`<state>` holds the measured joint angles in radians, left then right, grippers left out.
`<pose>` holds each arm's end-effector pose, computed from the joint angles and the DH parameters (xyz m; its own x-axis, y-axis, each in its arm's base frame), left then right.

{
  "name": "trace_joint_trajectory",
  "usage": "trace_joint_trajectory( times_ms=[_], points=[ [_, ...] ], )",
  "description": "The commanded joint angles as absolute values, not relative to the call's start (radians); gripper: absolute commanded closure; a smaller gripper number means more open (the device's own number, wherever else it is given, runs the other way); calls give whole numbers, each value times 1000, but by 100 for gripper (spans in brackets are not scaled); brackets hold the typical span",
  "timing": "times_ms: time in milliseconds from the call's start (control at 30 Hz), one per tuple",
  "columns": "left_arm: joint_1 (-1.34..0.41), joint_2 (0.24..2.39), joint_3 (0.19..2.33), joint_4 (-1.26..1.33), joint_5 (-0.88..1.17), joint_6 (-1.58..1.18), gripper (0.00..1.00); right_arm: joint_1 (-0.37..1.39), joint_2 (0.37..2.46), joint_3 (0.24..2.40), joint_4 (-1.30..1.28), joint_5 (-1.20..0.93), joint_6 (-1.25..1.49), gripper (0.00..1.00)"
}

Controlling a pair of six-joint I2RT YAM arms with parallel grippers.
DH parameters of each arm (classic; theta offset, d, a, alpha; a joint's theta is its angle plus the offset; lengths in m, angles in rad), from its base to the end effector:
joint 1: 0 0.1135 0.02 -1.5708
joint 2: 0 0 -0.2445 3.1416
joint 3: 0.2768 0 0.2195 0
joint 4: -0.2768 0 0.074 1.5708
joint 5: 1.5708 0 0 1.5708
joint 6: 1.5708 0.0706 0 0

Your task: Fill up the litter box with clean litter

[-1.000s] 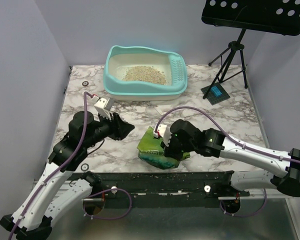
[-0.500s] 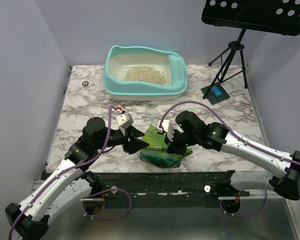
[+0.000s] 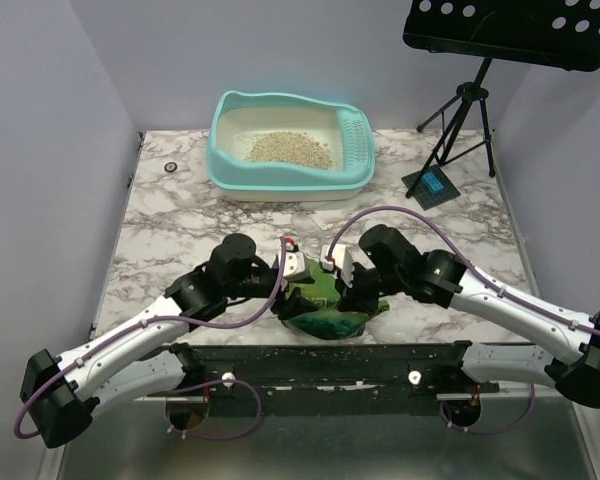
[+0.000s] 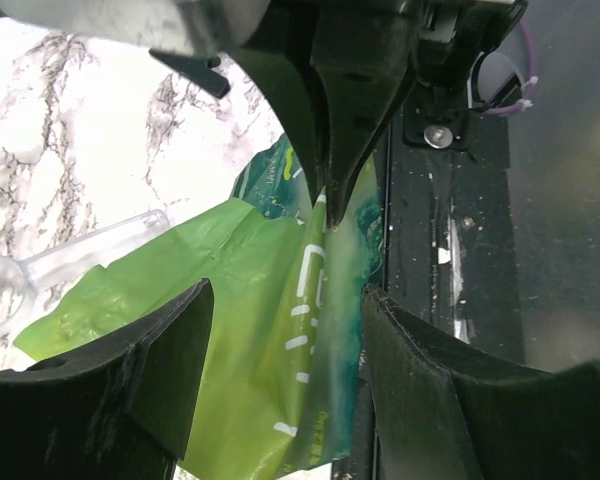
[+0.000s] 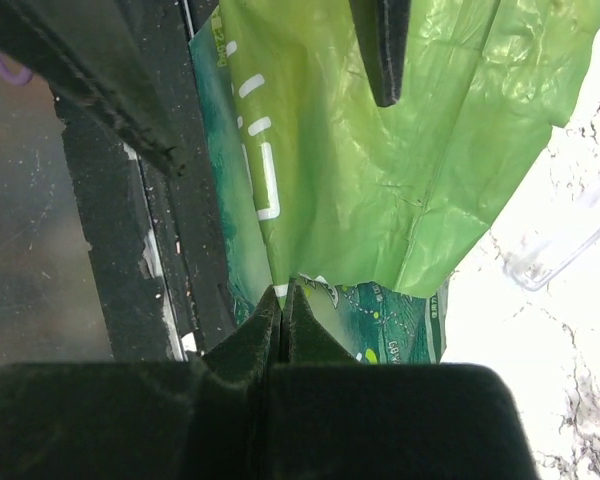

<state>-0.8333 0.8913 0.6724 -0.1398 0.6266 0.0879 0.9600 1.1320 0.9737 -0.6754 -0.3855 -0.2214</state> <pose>0.1094 -0.1820 0.2703 -0.1501 0.2710 -0.9508 0.9857 0.1149 -0.1229 0.1089 0.2018 0.2576 -0.2158 -0.6630 -0.7169 -0.9752 0.1833 0.1240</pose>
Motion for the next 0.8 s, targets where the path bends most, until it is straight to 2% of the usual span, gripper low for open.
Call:
trace_joint_trajectory(
  times_ms=[0, 367, 400, 433, 467, 500, 567, 767],
  points=[
    [-844, 896, 634, -115, 595, 163, 31, 956, 1088, 974, -661, -440, -219, 100],
    [-881, 1055, 617, -97, 542, 178, 30, 954, 1062, 956, -634, -449, -215, 100],
    [-881, 1066, 618, -98, 538, 181, 33, 954, 1065, 956, -632, -446, -215, 100],
    [-882, 1081, 624, -100, 538, 184, 43, 953, 1066, 954, -632, -443, -215, 100],
    [-881, 1094, 633, -104, 534, 187, 56, 953, 1068, 953, -630, -442, -213, 100],
    [-881, 1103, 638, -106, 519, 192, 74, 953, 1069, 953, -629, -439, -212, 100],
    [-881, 1104, 646, -112, 486, 201, 99, 953, 1069, 948, -623, -434, -209, 100],
    [-879, 961, 660, -130, 342, 225, 100, 928, 1084, 979, -609, -362, -209, 100]
  ],
)
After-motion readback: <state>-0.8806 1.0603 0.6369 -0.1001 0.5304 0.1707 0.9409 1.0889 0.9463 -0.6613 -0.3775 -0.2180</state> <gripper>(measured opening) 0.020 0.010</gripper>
